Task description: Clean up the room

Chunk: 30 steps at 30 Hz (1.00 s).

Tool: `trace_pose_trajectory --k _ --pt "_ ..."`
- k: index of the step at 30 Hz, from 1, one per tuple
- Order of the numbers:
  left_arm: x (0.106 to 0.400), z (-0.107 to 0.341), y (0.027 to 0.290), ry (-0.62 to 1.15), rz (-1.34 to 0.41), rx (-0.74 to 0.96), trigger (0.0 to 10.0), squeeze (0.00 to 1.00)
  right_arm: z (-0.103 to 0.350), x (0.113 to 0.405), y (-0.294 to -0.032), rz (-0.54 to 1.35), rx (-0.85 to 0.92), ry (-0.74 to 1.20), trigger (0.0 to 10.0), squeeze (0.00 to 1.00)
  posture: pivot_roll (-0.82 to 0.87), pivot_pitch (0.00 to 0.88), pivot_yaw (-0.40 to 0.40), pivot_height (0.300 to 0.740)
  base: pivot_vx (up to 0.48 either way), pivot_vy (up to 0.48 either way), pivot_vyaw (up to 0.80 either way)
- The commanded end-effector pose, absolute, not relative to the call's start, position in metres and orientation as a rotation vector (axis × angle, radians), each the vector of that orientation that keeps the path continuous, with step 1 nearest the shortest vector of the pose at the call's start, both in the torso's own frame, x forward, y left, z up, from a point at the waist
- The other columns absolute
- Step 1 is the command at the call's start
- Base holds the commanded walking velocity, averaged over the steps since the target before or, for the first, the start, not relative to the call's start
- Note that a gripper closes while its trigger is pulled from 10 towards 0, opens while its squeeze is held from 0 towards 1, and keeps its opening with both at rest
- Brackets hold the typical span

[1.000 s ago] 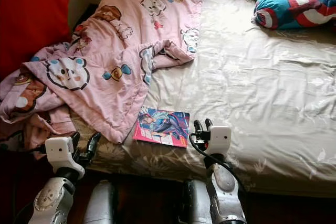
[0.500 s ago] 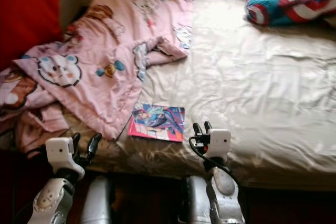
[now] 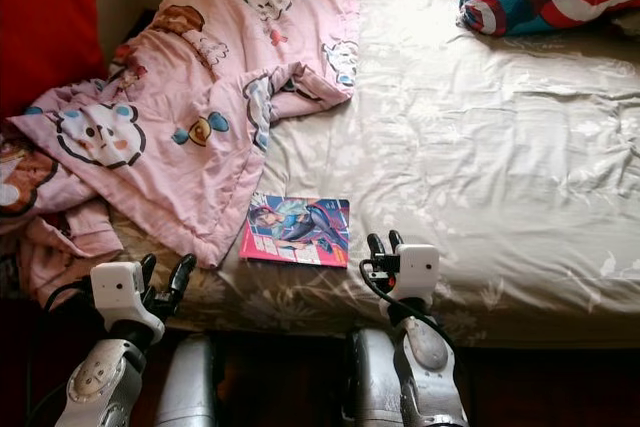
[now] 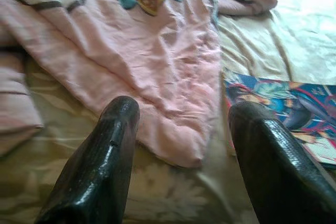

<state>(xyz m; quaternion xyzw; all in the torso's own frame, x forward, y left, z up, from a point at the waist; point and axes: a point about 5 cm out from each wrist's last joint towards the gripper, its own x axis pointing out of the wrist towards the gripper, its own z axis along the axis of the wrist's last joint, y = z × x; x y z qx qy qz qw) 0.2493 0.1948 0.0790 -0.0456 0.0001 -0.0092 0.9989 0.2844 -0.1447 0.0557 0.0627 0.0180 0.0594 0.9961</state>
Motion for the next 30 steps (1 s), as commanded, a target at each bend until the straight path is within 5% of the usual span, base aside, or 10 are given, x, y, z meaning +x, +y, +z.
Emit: trace_pose_trajectory --k 1,30 --pt "0.2450 0.0728 0.1955 0.036 -0.017 -0.077 10.0 0.00 0.0463 0.2798 -0.1444 0.109 0.140 0.079 10.0 0.00 0.07 0.231 -0.056 0.580 0.000 0.000 0.00" --pt "0.2453 0.0737 0.1914 0.047 -0.043 -0.075 10.0 0.00 0.0431 0.2822 -0.1487 0.081 0.150 0.096 10.0 0.00 0.08 0.236 -0.046 0.580 0.000 0.091 0.00"
